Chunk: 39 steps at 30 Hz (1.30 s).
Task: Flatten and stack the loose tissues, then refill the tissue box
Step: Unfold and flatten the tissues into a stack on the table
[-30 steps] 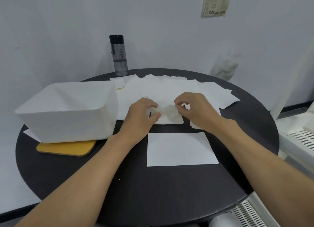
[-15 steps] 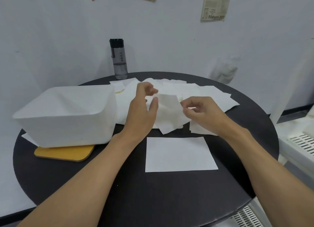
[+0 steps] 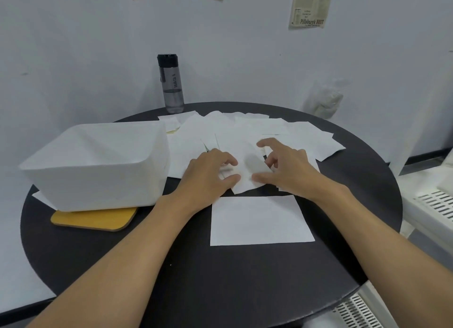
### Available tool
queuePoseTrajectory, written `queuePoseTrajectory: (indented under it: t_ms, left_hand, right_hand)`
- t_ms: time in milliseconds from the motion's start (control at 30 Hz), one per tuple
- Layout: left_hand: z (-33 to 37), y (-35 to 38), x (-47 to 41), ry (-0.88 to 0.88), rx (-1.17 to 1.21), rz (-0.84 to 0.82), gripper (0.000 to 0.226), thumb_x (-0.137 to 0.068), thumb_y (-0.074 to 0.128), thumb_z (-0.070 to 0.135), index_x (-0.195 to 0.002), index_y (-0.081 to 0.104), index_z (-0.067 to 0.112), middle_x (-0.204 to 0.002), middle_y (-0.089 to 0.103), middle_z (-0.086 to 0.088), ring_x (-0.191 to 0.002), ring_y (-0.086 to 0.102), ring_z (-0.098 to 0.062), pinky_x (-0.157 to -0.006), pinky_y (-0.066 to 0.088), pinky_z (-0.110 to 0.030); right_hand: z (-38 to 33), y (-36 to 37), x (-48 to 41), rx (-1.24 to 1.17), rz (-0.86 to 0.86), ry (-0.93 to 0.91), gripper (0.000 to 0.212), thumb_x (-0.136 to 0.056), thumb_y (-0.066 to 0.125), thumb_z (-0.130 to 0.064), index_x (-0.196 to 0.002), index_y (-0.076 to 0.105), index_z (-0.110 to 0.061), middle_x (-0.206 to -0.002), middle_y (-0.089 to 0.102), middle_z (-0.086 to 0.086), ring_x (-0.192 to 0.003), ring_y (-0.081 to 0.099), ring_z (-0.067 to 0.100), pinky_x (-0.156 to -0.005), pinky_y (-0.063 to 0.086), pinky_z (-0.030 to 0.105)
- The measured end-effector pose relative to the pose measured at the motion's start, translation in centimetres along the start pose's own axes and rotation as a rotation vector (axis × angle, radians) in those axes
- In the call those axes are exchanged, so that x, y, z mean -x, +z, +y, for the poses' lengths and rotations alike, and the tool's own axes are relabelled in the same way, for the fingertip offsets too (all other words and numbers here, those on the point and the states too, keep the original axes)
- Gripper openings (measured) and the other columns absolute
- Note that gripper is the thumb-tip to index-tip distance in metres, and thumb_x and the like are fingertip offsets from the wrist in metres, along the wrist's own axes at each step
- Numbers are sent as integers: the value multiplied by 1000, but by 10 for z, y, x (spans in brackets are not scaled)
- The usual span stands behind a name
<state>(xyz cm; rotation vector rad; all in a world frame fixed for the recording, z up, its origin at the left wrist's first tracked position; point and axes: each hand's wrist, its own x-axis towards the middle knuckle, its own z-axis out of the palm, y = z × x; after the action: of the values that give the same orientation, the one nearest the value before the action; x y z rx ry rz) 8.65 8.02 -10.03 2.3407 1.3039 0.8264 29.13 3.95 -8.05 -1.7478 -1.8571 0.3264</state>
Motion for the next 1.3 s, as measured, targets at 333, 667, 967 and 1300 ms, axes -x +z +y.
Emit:
queuePoseTrajectory:
  t_ms: [333,667,967,1300]
  left_hand:
    - [14,-11,-1,-24,272,245,59,-97,65,31,-148,36,27,-146,43,9,-129,44,-9,-108,38,-29]
    - [32,-32,20,-173,532,65,31,-89,75,24,-116,63,29,-100,72,4,-87,68,-10,-65,52,-15]
    - [22,-38,55,-174,535,61,13,-88,74,13,-99,67,18,-75,73,-4,-53,53,-9,-56,45,-24]
    - [19,-35,65,-124,500,126,7,-88,74,16,-89,71,22,-70,70,4,-58,56,-5,-63,45,-25]
  right_hand:
    - [7,-18,2,-511,278,62,18,-95,62,-6,-85,69,-19,-91,67,-7,-73,64,10,-69,55,21]
    - [0,-41,56,-814,-21,107,9,-94,61,3,-94,68,-3,-71,70,0,-58,62,6,-52,46,13]
    - [1,-31,72,-436,2,80,11,-85,75,-11,-92,70,-19,-85,71,4,-75,63,14,-81,54,34]
    - [2,-33,79,-406,21,26,2,-89,72,-16,-87,73,-17,-84,74,5,-74,62,11,-74,49,24]
